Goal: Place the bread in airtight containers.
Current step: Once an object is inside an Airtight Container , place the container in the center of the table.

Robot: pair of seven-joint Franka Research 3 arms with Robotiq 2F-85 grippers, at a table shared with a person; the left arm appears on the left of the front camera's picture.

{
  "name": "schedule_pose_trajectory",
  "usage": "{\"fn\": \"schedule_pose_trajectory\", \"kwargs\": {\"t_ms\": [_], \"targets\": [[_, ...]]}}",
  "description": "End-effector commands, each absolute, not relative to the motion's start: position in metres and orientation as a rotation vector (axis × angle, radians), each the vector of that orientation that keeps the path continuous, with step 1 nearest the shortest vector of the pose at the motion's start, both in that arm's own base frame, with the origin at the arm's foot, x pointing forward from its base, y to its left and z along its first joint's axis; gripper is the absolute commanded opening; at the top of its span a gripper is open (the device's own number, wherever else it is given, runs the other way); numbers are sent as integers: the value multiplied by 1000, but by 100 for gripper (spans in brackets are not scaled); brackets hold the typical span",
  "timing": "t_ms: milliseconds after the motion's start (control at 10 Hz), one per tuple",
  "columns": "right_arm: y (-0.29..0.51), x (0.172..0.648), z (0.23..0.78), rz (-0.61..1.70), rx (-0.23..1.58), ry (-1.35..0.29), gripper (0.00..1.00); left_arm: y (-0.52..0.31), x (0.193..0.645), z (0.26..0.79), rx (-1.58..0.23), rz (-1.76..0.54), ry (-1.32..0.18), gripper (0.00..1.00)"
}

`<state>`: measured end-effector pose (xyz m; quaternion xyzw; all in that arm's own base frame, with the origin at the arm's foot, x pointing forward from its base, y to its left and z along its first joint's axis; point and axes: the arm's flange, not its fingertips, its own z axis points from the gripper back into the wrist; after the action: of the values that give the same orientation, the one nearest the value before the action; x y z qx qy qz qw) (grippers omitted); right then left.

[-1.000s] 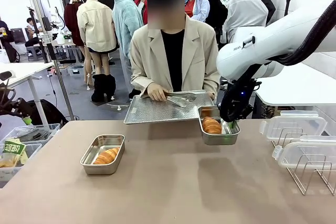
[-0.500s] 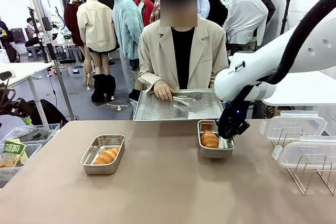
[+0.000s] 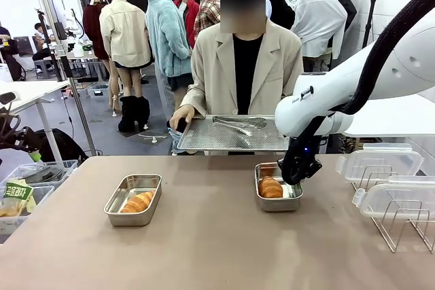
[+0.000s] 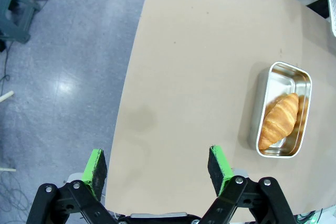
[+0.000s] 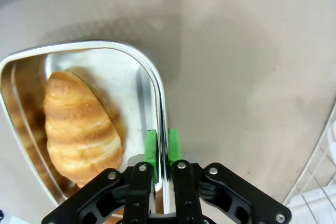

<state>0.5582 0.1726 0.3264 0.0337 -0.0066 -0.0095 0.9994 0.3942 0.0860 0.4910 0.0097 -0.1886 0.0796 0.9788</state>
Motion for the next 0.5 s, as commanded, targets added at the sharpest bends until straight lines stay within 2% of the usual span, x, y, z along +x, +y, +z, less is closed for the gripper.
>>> {"fn": "schedule_pose_trajectory", "kwargs": {"t_ms": [0, 200, 400], "targets": [[175, 552, 335, -10, 28, -23, 65, 86, 394, 492, 19, 161, -377, 100], [171, 544, 353, 13, 32, -57, 100, 86, 394, 492, 19, 161, -377, 100], [159, 535, 385, 61, 38, -117, 100, 86, 394, 492, 19, 161, -377, 100]]}}
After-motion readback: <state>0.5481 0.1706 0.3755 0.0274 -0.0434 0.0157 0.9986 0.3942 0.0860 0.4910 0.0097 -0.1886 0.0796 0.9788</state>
